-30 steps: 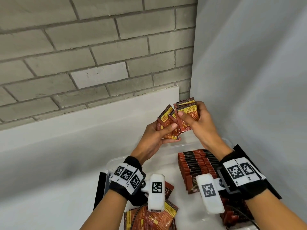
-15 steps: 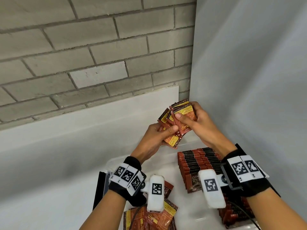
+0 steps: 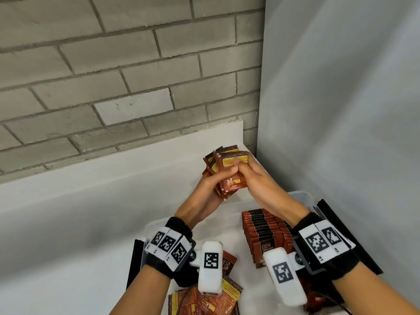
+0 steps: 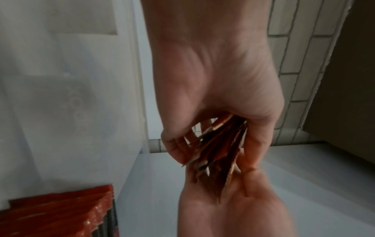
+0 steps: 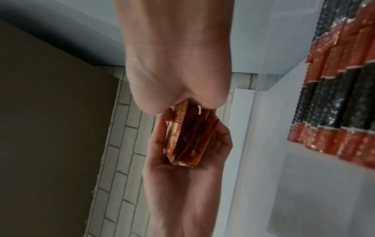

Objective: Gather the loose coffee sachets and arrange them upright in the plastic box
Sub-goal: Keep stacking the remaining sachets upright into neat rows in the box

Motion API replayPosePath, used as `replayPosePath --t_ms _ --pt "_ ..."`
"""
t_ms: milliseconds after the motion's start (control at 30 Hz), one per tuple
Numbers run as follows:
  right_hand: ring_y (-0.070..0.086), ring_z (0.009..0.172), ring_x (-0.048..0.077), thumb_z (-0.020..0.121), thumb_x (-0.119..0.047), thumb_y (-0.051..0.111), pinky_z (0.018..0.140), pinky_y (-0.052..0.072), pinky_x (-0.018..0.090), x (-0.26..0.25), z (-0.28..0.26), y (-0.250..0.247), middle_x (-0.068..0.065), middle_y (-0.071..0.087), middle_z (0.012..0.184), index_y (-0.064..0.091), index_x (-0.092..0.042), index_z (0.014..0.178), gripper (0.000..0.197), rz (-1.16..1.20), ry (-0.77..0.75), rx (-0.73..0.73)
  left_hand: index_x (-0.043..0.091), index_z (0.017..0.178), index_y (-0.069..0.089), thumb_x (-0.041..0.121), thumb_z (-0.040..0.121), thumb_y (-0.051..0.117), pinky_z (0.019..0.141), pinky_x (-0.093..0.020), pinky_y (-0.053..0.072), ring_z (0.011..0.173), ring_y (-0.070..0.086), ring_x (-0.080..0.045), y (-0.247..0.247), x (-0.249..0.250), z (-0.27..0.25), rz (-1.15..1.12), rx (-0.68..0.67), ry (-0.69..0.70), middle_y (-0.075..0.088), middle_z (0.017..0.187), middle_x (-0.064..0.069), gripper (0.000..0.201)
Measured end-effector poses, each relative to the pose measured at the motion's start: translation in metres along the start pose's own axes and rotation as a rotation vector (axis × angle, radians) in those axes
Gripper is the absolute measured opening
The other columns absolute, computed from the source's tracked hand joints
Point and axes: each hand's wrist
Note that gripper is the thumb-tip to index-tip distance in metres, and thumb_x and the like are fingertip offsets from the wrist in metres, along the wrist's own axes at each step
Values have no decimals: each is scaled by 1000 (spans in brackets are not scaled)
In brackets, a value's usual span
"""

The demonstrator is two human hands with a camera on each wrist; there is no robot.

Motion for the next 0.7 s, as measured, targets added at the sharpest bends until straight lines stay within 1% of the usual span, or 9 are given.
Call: replayPosePath --t_ms 67,133,233,333,400,467,567,633,700 --pt "57 107 5 103 -28 28 81 46 13 -3 -2 1 2 52 122 46 -40 115 24 -111 0 -18 5 119 57 8 78 62 66 -23 55 85 69 -14 0 2 -1 -23 -17 -21 71 96 -5 41" --pt "50 109 4 103 -30 27 75 43 8 -7 -4 2 2 43 119 43 -39 117 23 -224 5 -2 4 115 56 8 73 57 57 -21 52 74 68 -11 0 3 -1 -21 -7 -30 69 85 -4 42" --pt "42 119 7 103 -31 33 77 37 4 -5 -4 4 -12 36 117 33 -36 137 35 -283 2 22 6 113 57 13 70 56 66 -25 54 79 66 -13 0 5 -1 40 46 -42 67 88 -6 43" --pt "28 123 -3 100 -28 43 84 34 -1 -5 -3 3 -15 22 133 16 -34 150 56 -405 -96 58 10 98 63 17 70 55 68 -29 53 75 64 -15 1 6 -4 87 92 -87 66 82 -6 31" --pt "19 131 -7 100 -21 46 99 27 1 -7 -4 -1 -17 20 144 19 -32 150 58 -486 -225 18 11 85 63 16 76 52 65 -29 51 68 63 -15 3 8 -5 129 96 -137 64 74 -5 15" --pt "10 140 -4 95 -24 53 108 17 5 -7 -7 -3 -11 17 154 20 -32 150 65 -499 -280 -114 10 76 60 12 85 45 60 -27 49 61 60 -13 4 9 -5 172 92 -171 61 66 -3 18" --pt "-3 145 4 79 -39 69 120 17 37 -5 -13 0 -16 4 154 -1 -39 149 99 -605 -200 -344 9 70 53 6 87 41 51 -23 47 54 58 -9 6 13 -6 222 76 -202 56 57 -1 21" --pt "-16 134 -16 72 -40 80 120 11 39 -6 -15 1 -19 -1 153 -12 -45 145 118 -684 -180 -354 9 70 54 6 88 42 50 -22 47 53 59 -9 9 15 -7 234 49 -210 55 55 -1 22" --pt "-14 123 -30 69 -36 84 120 11 34 -6 -14 3 -14 3 154 -16 -45 144 125 -714 -212 -319 10 69 55 7 90 43 49 -21 48 53 60 -9 9 16 -7 230 33 -217 56 55 -1 24"
Point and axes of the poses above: each hand's wrist, its own z-axis towards the middle knuckle, its own y-axis out of the palm, x = y × z
